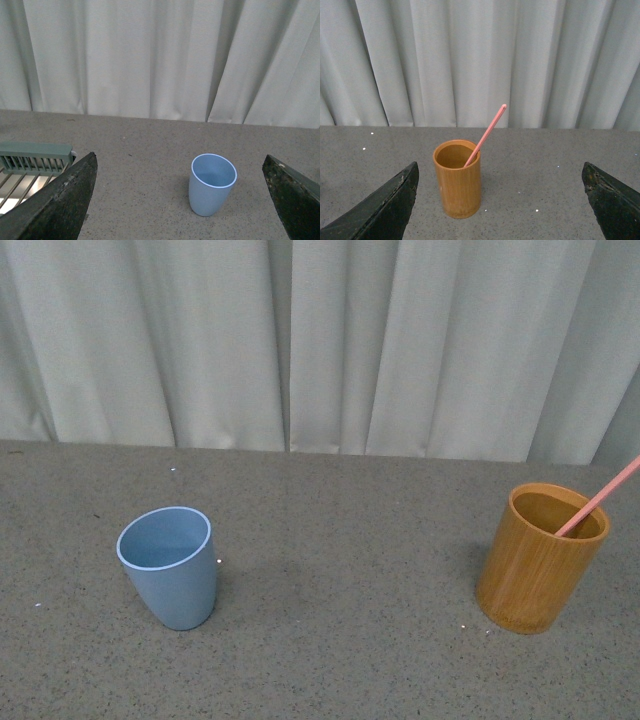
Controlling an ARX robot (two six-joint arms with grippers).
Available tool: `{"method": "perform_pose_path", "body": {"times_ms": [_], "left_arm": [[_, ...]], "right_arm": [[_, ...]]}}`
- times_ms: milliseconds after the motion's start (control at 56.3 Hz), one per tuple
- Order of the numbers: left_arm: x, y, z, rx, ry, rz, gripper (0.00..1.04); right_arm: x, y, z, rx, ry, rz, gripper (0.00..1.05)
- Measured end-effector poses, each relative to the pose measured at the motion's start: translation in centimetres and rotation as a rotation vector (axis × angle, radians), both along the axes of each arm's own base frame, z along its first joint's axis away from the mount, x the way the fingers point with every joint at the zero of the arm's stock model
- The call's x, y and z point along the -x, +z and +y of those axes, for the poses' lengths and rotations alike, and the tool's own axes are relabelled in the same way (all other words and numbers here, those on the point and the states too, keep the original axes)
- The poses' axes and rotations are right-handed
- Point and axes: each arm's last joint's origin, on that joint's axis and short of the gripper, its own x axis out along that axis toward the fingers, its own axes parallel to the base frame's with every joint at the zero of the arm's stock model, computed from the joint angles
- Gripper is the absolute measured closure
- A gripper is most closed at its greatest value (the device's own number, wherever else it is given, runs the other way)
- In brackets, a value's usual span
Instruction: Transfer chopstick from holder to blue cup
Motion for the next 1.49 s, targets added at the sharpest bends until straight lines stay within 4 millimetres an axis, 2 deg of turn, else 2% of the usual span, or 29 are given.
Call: {"method": "perform_pose_path", "body": {"times_ms": [1493], "left_arm": [[0.0, 0.0, 0.0, 0.0, 0.0, 0.0, 0.07]], "right_arm": [[0.0, 0.0, 0.0, 0.0, 0.0, 0.0, 0.1]]}}
